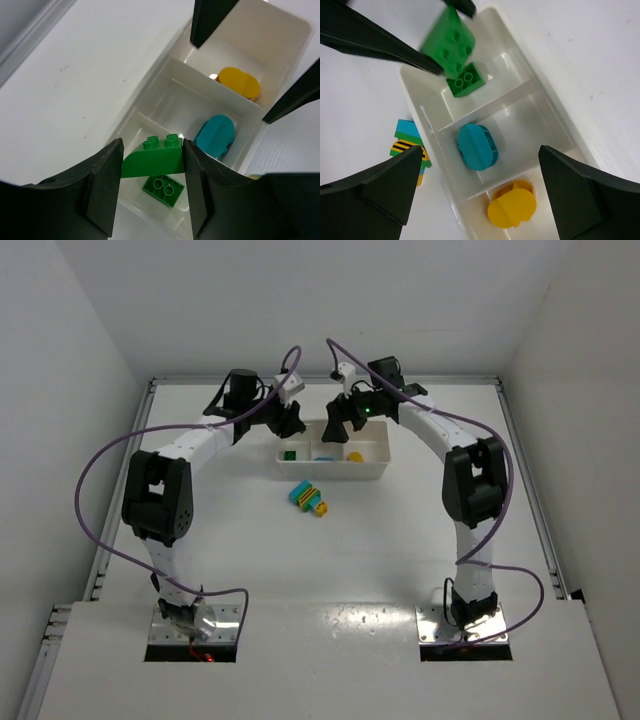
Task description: Sort the legos into containers by color
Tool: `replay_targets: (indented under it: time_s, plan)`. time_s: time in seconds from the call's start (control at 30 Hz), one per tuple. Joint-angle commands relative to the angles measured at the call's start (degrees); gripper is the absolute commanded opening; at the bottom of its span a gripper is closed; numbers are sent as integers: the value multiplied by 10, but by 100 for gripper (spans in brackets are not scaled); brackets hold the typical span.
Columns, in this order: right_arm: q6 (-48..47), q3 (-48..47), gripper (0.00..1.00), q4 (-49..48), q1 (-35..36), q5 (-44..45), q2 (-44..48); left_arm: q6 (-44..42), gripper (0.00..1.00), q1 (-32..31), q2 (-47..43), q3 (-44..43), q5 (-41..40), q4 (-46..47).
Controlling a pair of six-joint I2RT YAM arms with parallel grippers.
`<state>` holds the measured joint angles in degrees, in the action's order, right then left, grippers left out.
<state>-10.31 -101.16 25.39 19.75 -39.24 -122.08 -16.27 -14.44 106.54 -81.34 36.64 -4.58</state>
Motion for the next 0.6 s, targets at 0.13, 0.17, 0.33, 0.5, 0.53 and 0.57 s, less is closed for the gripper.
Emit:
replay_targets:
  time_s: [0.13, 0.17, 0.33, 0.5, 0.53, 0.57]
  plan:
    - [33, 56, 99, -58, -22, 16, 90, -30, 54, -17, 37, -42, -3, -37]
    - [38, 62, 99, -63, -22, 21, 96, -36, 58, -17, 43, -42, -3, -45]
    - [38, 96, 99, -63, -39, 9, 122, -36, 86, -28, 43, -42, -3, -50]
    - [4, 145, 99, -10, -51, -55, 170, 45, 92, -33, -8, -3, -41, 56]
    - [-16, 158, 97, 4, -42, -64, 182, 75, 92, -33, -26, 13, -58, 83]
    - [-66, 195, 97, 15, -29, -83, 213, 89, 92, -33, -62, 37, -101, 124]
